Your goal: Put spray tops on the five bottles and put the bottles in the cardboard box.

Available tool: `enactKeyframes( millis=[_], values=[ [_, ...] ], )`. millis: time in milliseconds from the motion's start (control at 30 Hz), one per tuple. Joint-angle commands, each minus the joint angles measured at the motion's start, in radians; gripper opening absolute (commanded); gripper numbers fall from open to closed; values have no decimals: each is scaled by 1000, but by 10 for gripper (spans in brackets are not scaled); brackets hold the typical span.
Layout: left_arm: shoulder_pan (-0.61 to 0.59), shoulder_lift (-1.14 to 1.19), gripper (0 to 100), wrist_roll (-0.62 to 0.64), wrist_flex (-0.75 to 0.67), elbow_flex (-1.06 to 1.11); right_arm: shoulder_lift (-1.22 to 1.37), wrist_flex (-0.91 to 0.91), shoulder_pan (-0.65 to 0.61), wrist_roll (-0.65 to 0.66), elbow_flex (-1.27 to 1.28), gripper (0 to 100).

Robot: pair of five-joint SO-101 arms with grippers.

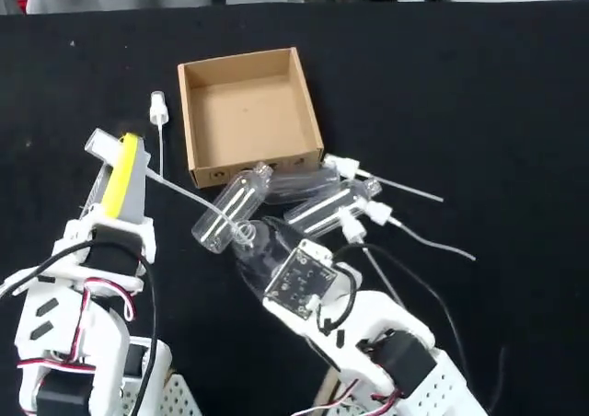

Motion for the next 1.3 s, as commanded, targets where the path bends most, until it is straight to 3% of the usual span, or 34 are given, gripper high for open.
enactKeyframes(
  millis=[0, 167, 767, 1033, 1267],
  values=[
    [-8, -3, 28, 12, -21, -12, -25, -28, -20, 9, -7, 11],
    [-84, -5, 28, 15, -20, -12, -25, -28, -20, 9, -7, 11],
    [-96, -5, 29, 8, 15, 39, -27, -29, -25, 2, -8, 11],
    [-166, -5, 29, 9, -152, 153, -27, -29, -25, 0, -8, 11],
    [-162, -5, 28, 11, -153, 159, -27, -29, -25, 0, -7, 11]
  ],
)
